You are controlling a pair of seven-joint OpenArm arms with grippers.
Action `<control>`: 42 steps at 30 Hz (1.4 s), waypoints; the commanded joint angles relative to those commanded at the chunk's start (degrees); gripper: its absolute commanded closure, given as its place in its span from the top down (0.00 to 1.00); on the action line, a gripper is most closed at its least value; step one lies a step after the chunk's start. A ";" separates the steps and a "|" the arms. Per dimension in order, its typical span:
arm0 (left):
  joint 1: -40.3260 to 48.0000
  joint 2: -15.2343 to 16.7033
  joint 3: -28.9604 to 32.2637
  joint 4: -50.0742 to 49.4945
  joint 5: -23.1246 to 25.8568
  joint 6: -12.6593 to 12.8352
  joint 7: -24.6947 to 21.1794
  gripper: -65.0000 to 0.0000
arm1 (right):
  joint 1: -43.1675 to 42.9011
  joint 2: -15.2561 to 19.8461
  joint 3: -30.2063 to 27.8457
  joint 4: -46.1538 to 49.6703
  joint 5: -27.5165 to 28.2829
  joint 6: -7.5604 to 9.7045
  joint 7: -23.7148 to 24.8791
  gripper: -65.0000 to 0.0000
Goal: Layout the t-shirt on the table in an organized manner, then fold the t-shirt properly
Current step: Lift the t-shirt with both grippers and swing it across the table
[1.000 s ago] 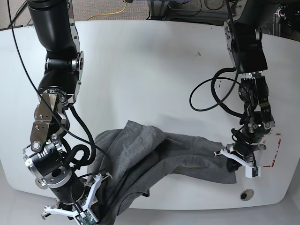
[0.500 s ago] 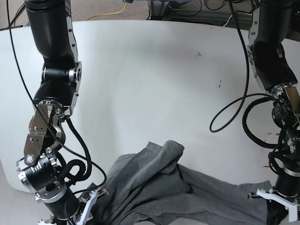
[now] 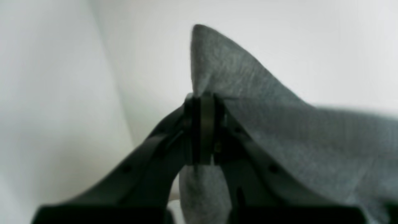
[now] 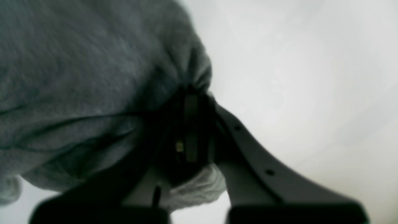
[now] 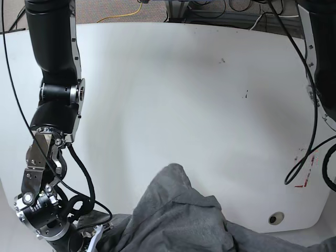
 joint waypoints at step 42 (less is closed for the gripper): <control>14.15 -2.46 -3.69 3.16 -5.10 0.00 0.18 0.00 | -21.89 0.70 -7.38 16.53 -2.37 0.09 -0.09 0.05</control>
